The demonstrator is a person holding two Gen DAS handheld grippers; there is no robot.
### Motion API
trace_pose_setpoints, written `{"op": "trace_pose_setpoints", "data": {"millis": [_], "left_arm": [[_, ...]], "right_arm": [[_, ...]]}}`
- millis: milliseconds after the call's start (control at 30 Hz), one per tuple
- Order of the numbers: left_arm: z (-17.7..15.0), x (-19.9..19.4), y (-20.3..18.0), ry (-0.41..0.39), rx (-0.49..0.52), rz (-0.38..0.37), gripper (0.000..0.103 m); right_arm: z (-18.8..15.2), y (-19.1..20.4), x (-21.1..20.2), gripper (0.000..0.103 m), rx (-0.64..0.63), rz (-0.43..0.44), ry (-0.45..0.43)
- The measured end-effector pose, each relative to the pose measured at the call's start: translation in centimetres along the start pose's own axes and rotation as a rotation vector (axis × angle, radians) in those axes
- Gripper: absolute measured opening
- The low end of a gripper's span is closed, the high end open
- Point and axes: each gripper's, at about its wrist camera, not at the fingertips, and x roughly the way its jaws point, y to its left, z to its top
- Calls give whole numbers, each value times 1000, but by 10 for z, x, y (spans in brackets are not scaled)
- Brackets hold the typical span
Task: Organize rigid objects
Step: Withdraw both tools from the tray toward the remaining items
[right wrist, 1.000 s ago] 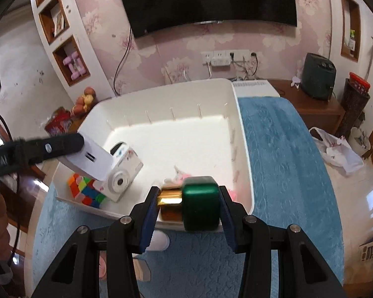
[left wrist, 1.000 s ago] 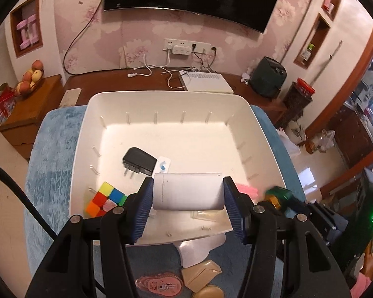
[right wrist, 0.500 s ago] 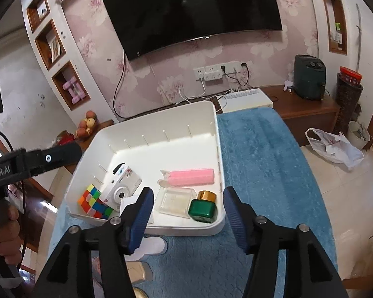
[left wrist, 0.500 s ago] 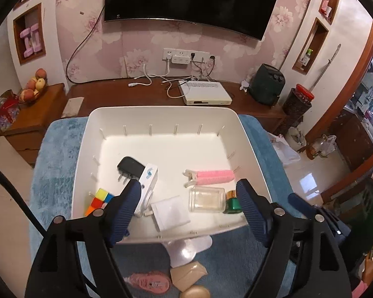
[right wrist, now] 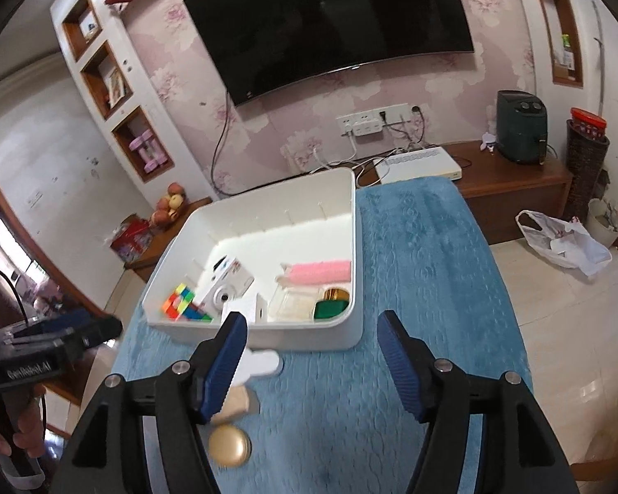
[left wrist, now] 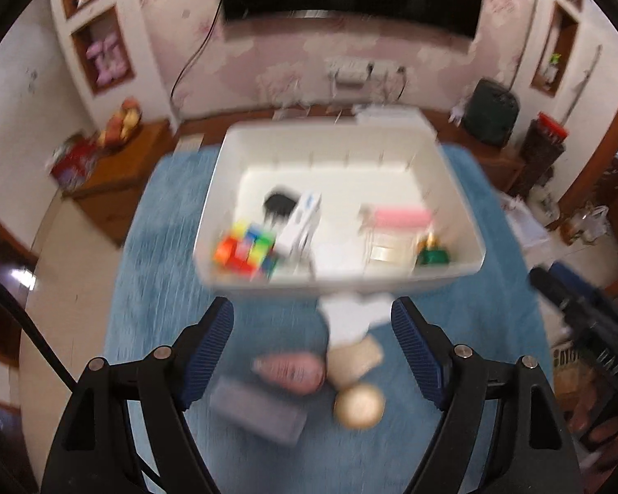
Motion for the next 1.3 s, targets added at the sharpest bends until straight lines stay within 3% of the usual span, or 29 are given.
{"op": "trace_pose_setpoints", "data": {"millis": [167, 400, 500, 567, 733, 900, 1133, 1300], "left_arm": [[-43, 6, 9, 98, -77, 45, 82], [-89, 8, 17, 214, -209, 22, 82], [-103, 11, 23, 288, -260, -40, 82], [-107, 9, 27, 294, -277, -34, 82], [-111, 4, 36, 310, -256, -5, 82], [-108, 12, 53, 355, -254, -38, 82], [-98, 18, 72, 382, -187, -61, 82], [-87, 29, 81, 437, -134, -108, 82]], "right_arm": [[-21, -1, -5, 67, -51, 22, 49], [-52, 4, -4, 67, -127, 58, 135], [-65, 10, -3, 67, -153, 78, 175], [-75, 14, -1, 67, -171, 86, 201], [-94, 30, 0, 67, -209, 108, 258], [-108, 45, 10, 67, -177, 139, 355], [-122, 61, 38, 67, -48, 129, 470], [-122, 62, 53, 67, 76, 93, 479]]}}
